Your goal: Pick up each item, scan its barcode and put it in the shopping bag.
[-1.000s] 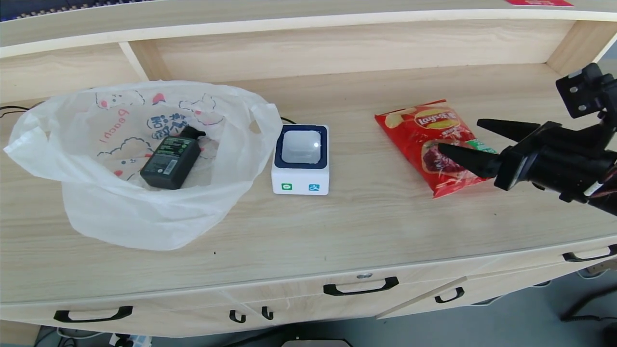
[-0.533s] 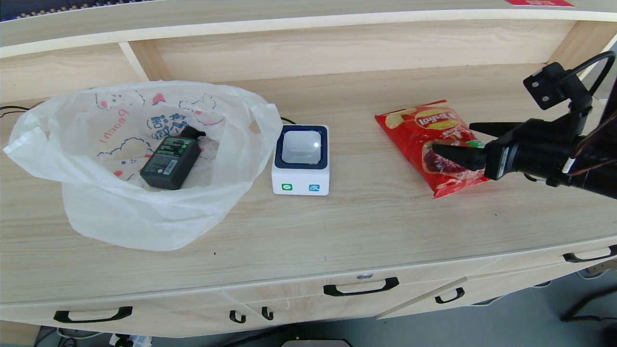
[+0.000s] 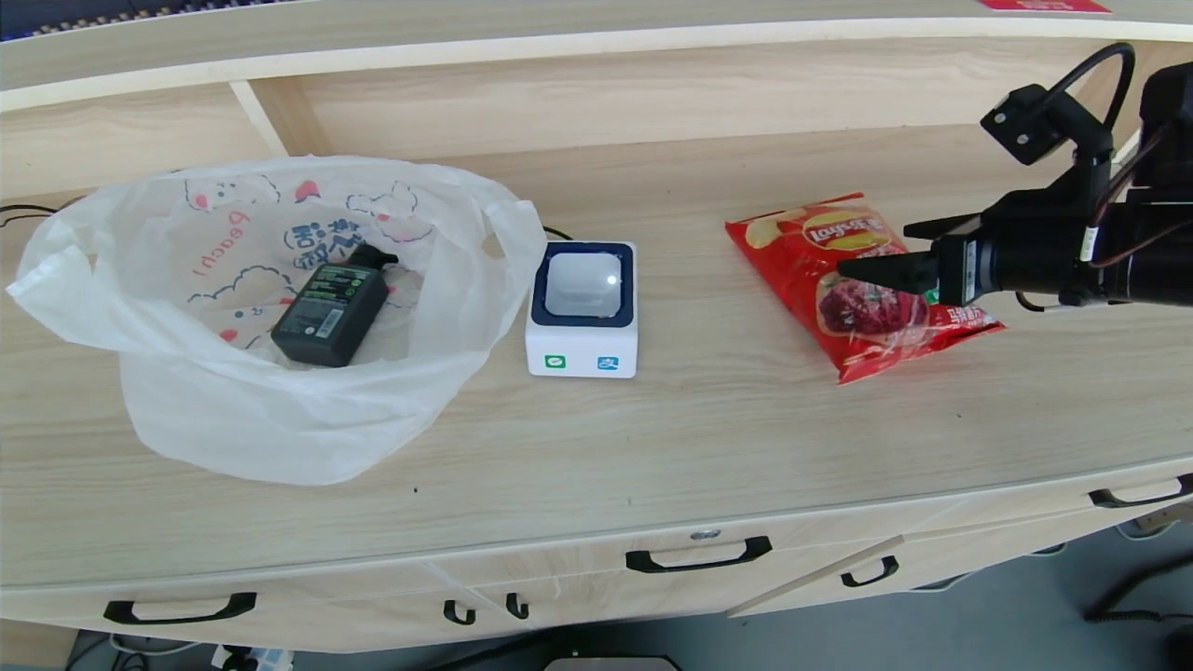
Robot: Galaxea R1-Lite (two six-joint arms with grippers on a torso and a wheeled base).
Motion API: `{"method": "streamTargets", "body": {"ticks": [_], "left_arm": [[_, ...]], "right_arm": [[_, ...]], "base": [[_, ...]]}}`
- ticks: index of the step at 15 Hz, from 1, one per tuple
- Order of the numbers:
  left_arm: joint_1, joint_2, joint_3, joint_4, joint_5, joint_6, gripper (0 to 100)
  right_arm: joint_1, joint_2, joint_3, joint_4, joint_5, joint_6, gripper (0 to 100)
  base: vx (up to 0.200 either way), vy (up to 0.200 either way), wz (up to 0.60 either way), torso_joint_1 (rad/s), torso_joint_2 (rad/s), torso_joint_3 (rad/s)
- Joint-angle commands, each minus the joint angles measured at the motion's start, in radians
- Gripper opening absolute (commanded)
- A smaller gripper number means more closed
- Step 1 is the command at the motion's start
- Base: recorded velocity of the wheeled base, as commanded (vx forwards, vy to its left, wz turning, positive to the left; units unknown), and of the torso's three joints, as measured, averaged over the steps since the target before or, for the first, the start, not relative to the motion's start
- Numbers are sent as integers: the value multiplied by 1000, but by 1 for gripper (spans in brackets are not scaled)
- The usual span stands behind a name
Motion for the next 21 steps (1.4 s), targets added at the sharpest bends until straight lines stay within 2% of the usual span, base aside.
{"method": "streamTargets", "body": {"ticks": [1, 8, 12, 20, 21], "left_arm": [[0, 2, 0, 0, 0, -1, 100], [0, 2, 0, 0, 0, -1, 100], [0, 2, 0, 0, 0, 1, 100], [0, 2, 0, -3, 2, 5, 100], [0, 2, 0, -5, 2, 7, 100]], "right_arm": [[-8, 47, -50, 41, 1, -10, 100], [-11, 119, -64, 55, 1, -15, 100], [6, 172, -169, 58, -9, -12, 100], [17, 142, -113, 53, -29, 8, 100], [18, 136, -96, 52, -29, 24, 0]], "base": [[0, 0, 0, 0, 0, 0], [0, 0, 0, 0, 0, 0], [0, 0, 0, 0, 0, 0], [0, 0, 0, 0, 0, 0], [0, 0, 0, 0, 0, 0]]}}
